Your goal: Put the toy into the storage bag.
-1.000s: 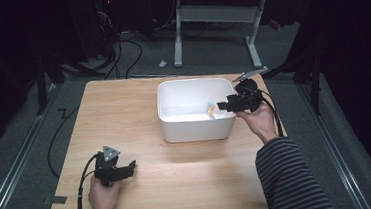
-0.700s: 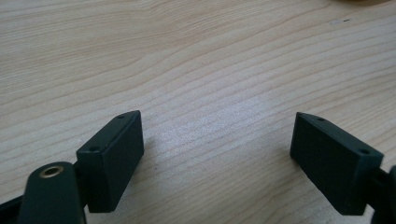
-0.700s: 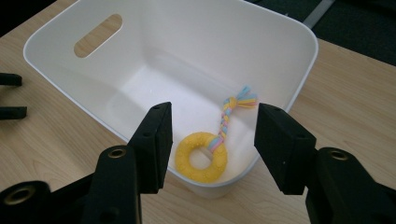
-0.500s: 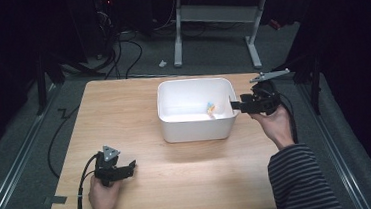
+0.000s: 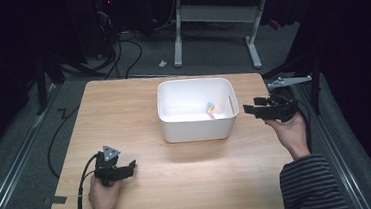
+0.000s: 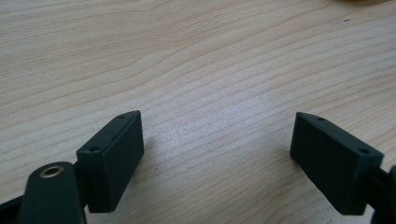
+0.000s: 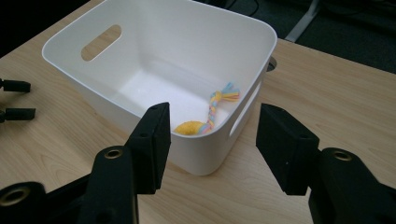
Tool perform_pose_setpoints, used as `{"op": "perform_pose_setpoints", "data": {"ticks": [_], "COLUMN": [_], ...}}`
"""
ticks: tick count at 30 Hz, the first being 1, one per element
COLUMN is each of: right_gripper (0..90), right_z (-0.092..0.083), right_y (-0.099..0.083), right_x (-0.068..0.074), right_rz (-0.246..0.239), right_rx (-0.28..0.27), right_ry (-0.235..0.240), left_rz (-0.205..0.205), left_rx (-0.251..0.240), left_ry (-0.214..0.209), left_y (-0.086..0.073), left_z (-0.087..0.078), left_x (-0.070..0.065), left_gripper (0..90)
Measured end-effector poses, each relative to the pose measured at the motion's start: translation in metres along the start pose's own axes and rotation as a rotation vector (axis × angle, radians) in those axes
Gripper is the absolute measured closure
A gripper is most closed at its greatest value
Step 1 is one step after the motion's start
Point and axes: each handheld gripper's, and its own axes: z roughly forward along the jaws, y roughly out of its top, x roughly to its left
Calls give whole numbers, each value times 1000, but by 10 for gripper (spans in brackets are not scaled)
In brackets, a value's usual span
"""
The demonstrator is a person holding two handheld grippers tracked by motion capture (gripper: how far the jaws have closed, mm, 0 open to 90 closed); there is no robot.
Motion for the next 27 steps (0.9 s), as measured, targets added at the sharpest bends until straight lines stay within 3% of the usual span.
{"op": "perform_pose_setpoints", "data": {"ticks": [11, 15, 20, 22, 27], "right_gripper": [458, 475, 479, 482, 494], "right_z": [-24, -36, -42, -45, -49], "right_y": [-21, -31, -41, -45, -59], "right_x": [-4, -1, 0, 1, 1], "right_rz": [34, 41, 38, 50, 51], "right_rx": [-47, -114, -115, -133, -175], "right_ry": [-24, -59, -77, -65, -85], "left_rz": [-1, -1, -1, -1, -1], "left_rx": [0, -1, -1, -1, -1], "left_ry": [0, 0, 0, 0, 0], "left_y": [0, 0, 0, 0, 0], "left_z": [0, 0, 0, 0, 0], "left_x": [0, 0, 0, 0, 0], "left_gripper": [178, 179, 179, 179, 179]}}
